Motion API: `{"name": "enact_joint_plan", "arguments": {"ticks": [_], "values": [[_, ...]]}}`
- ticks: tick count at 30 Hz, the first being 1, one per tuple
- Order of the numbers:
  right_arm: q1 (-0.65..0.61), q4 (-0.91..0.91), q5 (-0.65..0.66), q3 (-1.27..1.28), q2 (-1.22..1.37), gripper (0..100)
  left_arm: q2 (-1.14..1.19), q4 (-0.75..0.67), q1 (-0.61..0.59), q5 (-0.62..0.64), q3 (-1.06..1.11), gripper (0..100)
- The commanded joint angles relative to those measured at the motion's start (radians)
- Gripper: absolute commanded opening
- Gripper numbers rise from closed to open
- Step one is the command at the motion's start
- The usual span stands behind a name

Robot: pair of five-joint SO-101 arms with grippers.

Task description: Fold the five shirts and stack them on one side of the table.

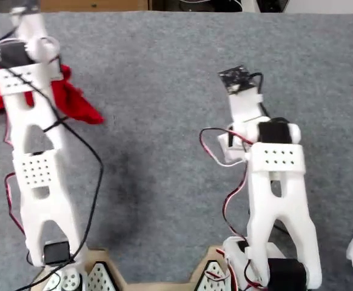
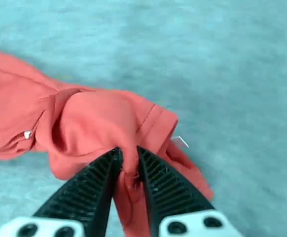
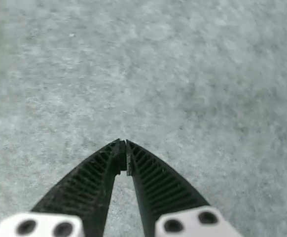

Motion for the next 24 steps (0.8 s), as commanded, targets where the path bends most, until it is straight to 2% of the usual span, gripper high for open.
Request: {"name": "enact_joint_plan", "arguments": {"ticks": [1, 8, 12, 16, 21, 24], "values": [[0.091, -0.012, -0.009, -0.001, -0.041, 0.5, -0.242, 0.012, 0.117, 0.015, 0.238, 2], [0.228, -0.005, -0.003, -0.005, -0.042, 0.5, -0.743, 0.009, 0.275, 0.044, 0.838, 2], [0.231, 0.043, -0.002, -0.005, -0.042, 0.5, -1.024, 0.008, 0.322, 0.037, 1.157, 2], [0.229, 0.06, -0.002, -0.007, -0.041, 0.5, -1.265, 0.006, 0.321, 0.035, 1.464, 2], [0.228, 0.061, -0.002, -0.007, -0.041, 0.9, -1.541, 0.005, 0.324, -0.038, 1.734, 2], [0.217, 0.109, -0.002, -0.03, -0.041, 8.0, -1.682, -0.012, 0.321, -0.041, 1.798, 3]]}}
